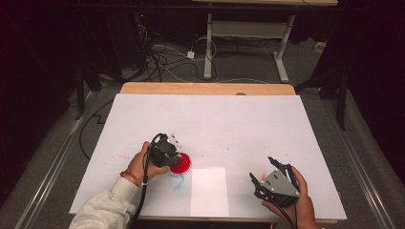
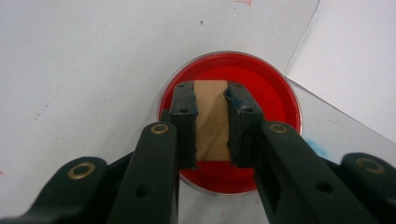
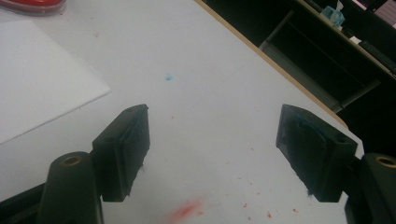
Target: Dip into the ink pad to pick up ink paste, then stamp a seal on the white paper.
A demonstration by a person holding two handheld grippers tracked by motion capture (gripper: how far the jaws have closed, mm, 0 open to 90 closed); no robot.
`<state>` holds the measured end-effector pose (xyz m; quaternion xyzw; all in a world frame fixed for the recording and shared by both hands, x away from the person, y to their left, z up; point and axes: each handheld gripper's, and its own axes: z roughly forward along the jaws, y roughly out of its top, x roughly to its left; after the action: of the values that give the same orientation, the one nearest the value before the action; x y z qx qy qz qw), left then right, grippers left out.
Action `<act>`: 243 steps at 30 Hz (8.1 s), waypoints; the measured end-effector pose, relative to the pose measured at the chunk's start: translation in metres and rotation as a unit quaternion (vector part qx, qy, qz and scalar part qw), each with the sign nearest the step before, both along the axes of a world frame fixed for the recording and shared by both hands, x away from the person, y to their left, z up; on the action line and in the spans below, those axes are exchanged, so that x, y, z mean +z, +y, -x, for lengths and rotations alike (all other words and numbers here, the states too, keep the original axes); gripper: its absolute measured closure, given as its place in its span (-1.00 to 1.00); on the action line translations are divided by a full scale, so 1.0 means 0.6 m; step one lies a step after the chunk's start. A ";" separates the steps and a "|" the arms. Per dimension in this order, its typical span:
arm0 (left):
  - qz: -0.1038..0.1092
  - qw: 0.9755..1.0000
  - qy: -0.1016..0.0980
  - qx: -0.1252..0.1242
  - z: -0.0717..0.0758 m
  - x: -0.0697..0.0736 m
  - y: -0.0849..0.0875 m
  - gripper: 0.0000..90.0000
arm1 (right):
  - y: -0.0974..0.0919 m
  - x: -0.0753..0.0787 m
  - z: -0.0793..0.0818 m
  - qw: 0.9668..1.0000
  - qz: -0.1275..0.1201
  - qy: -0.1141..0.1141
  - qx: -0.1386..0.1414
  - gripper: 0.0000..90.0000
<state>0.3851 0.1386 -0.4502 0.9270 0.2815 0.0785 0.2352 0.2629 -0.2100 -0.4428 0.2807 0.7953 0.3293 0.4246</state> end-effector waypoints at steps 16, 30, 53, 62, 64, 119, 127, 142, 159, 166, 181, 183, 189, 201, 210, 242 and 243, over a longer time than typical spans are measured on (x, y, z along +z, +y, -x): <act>-0.012 1.000 -0.009 0.002 0.004 -0.001 -0.006 0.64 | -0.001 0.001 0.000 1.000 -0.005 0.002 0.003 -0.40; -0.017 1.000 -0.020 0.007 0.010 0.001 -0.008 0.64 | -0.003 0.001 -0.001 1.000 -0.003 0.004 0.005 -0.38; 0.033 0.994 -0.099 0.018 0.043 0.065 0.044 0.64 | -0.006 0.006 0.003 1.000 -0.013 0.000 0.007 -0.38; 0.065 0.991 -0.113 0.018 0.056 0.076 0.069 0.64 | -0.009 0.010 0.001 0.999 -0.031 0.006 0.008 -0.38; 0.068 0.991 -0.118 0.014 0.061 0.078 0.072 0.64 | -0.008 0.010 0.000 0.999 -0.032 0.007 0.009 -0.38; 0.116 0.978 -0.163 -0.051 0.161 0.075 0.055 0.63 | 0.008 0.011 -0.017 0.998 -0.051 0.017 0.030 -0.37; 0.108 0.979 -0.152 -0.080 0.162 0.074 0.029 0.63 | 0.005 0.010 -0.016 0.998 -0.051 0.020 0.026 -0.37; 0.076 0.980 -0.112 -0.147 0.148 0.048 -0.054 0.63 | -0.001 0.008 -0.004 0.999 -0.045 0.021 0.022 -0.37; 0.049 0.982 -0.059 -0.174 0.114 0.008 -0.106 0.63 | -0.002 0.003 -0.004 0.999 -0.038 0.031 0.023 -0.37; 0.044 0.983 -0.044 -0.175 0.106 -0.004 -0.115 0.63 | -0.002 0.002 -0.005 0.998 -0.038 0.033 0.023 -0.37; 0.030 0.984 -0.022 -0.177 0.099 -0.023 -0.127 0.64 | -0.002 0.001 -0.006 0.998 -0.032 0.038 0.024 -0.38; 0.032 0.984 -0.021 -0.176 0.098 -0.023 -0.127 0.63 | -0.002 0.001 -0.006 0.999 -0.031 0.038 0.024 -0.38; 0.035 0.986 -0.005 -0.162 0.093 -0.026 -0.129 0.64 | -0.002 0.000 -0.006 0.999 -0.028 0.040 0.024 -0.38; 0.022 0.987 0.004 -0.160 0.090 -0.024 -0.135 0.64 | 0.005 -0.002 -0.007 0.998 -0.023 0.044 0.028 -0.37; 0.032 0.987 0.010 -0.156 0.088 -0.026 -0.132 0.64 | 0.004 -0.002 -0.007 0.998 -0.021 0.043 0.032 -0.37; 0.035 0.987 -0.024 -0.156 0.099 0.015 -0.131 0.64 | 0.000 -0.002 -0.008 0.999 -0.020 0.042 0.027 -0.38; 0.038 0.987 -0.028 -0.155 0.099 0.020 -0.128 0.63 | -0.001 -0.002 -0.008 0.999 -0.020 0.042 0.025 -0.38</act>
<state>0.3259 0.0621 -0.4382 0.9474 0.1302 0.0563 0.2871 0.2676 -0.2107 -0.4442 0.2827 0.8122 0.3440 0.3770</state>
